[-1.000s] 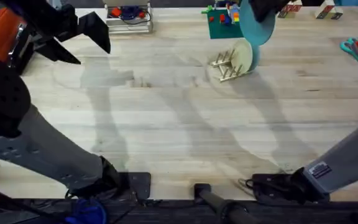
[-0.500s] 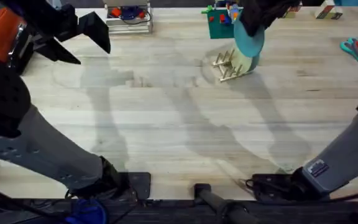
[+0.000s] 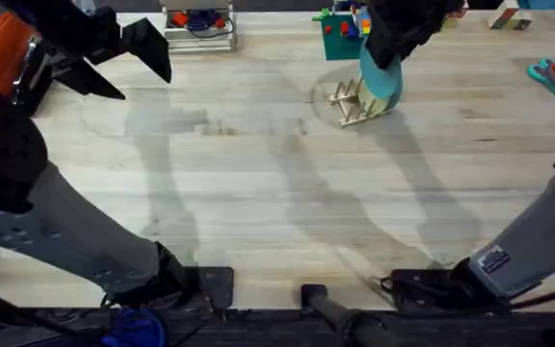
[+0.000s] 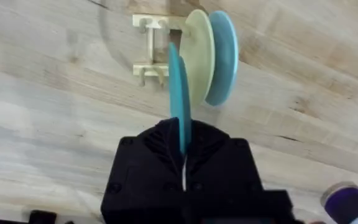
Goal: Pick up the plates from the table one by one and place each into a slot on the dish rack.
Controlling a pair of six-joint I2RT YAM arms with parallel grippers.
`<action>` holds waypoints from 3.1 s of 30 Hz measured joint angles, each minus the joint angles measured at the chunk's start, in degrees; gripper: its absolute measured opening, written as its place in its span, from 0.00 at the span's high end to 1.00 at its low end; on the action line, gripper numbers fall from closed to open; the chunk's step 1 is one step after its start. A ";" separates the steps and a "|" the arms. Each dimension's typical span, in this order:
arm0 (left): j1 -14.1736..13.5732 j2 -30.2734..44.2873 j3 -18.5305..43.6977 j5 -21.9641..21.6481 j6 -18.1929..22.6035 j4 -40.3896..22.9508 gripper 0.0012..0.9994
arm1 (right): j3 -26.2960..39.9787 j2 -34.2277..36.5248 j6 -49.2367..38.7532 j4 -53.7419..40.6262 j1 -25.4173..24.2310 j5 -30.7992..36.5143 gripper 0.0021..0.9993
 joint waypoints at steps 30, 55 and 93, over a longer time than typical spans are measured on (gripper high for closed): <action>0.00 0.00 0.00 0.00 -0.02 0.00 0.00 | -3.24 5.85 0.83 5.57 -0.02 -0.02 0.97; 0.00 0.01 0.00 0.00 -0.01 0.00 0.00 | -3.25 5.92 6.66 6.23 -0.02 -0.03 0.97; 0.00 0.00 -0.01 0.00 0.00 0.00 0.00 | 4.06 -3.52 12.46 4.58 -0.03 3.67 0.97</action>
